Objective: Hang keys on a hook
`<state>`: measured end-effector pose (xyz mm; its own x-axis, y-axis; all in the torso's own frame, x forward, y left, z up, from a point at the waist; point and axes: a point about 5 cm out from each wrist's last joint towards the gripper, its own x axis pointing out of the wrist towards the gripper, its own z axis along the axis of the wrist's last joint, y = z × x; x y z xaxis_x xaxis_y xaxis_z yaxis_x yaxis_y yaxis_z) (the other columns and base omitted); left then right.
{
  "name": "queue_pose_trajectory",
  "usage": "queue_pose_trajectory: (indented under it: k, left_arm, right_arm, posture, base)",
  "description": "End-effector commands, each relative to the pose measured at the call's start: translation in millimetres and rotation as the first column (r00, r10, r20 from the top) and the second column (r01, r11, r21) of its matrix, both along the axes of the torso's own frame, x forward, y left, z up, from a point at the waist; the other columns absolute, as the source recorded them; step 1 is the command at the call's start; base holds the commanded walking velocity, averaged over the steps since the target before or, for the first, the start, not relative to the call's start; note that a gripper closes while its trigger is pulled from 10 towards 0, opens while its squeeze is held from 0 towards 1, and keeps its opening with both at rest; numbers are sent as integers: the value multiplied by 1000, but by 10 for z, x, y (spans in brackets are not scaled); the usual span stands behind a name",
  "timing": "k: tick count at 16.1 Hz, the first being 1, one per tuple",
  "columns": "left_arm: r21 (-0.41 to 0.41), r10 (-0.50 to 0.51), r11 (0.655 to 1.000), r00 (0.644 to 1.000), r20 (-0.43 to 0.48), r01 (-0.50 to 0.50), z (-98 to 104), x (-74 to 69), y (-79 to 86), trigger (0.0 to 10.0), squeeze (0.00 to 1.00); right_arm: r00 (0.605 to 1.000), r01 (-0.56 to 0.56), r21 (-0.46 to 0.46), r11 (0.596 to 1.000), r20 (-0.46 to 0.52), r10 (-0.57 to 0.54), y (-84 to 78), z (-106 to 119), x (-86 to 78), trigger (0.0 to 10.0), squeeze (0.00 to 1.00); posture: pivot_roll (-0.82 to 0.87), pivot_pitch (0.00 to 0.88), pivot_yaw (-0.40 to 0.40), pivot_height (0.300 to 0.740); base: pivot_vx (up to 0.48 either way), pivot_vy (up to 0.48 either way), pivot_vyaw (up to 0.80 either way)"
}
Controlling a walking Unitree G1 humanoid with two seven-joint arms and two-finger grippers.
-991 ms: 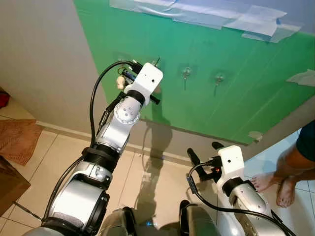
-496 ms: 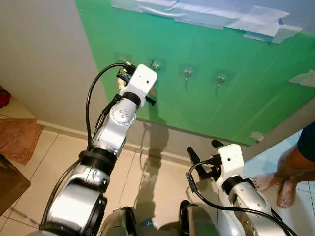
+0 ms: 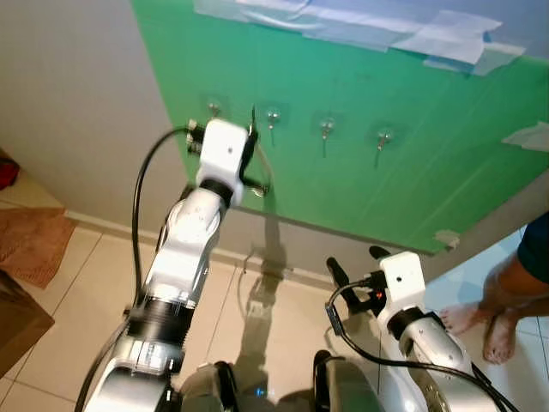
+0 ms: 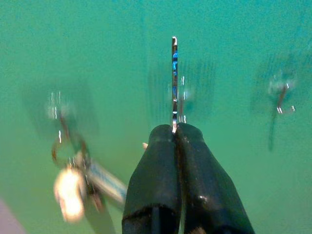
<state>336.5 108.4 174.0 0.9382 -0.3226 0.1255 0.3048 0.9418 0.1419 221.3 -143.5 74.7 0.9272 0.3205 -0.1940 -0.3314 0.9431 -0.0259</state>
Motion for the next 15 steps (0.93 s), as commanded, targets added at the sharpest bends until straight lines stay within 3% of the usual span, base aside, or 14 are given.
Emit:
queue_pose_trajectory:
  k: [1, 3, 5, 9, 12, 15]
  left_arm:
    - [-47, -16, 999, 1000, -22, 15, 8, -45, 13, 0, 0]
    - [-79, -18, 997, 995, -101, 10, -169, -198, 148, 0, 0]
    - [-54, -34, 998, 993, -113, 28, -191, -294, 217, 0, 0]
    - [-43, -86, 996, 991, -102, 82, -99, -318, 157, 0, 0]
    - [-21, -85, 996, 991, -107, 84, -107, -316, 165, 0, 0]
    - [27, -26, 999, 997, -79, 28, -27, -194, 309, 0, 0]
  right_arm:
    - [1000, 14, 2, 1000, -17, -14, -50, -40, -19, 10000, 0]
    - [996, 93, 88, 992, -5, -93, -131, 70, 78, 10000, 0]
    - [989, 133, 177, 975, 40, -143, -171, 315, 224, 10000, 0]
    - [981, 146, 202, 968, 98, -169, -244, 562, 518, 10000, 0]
    - [982, 132, 225, 965, 101, -157, -154, 626, 576, 10000, 0]
    - [988, 105, 228, 968, 85, -128, -89, 592, 522, 10000, 0]
  posture:
    - [-220, 157, 15, 710]
    - [-211, 159, 12, 710]
    - [-205, 157, 4, 710]
    - [-203, 151, 6, 710]
    - [-203, 155, 8, 710]
    - [-200, 163, 6, 710]
  base:
    - [0, 0, 0]
    - [0, 0, 0]
    - [0, 0, 0]
    - [0, 0, 0]
    - [0, 0, 0]
    - [0, 0, 0]
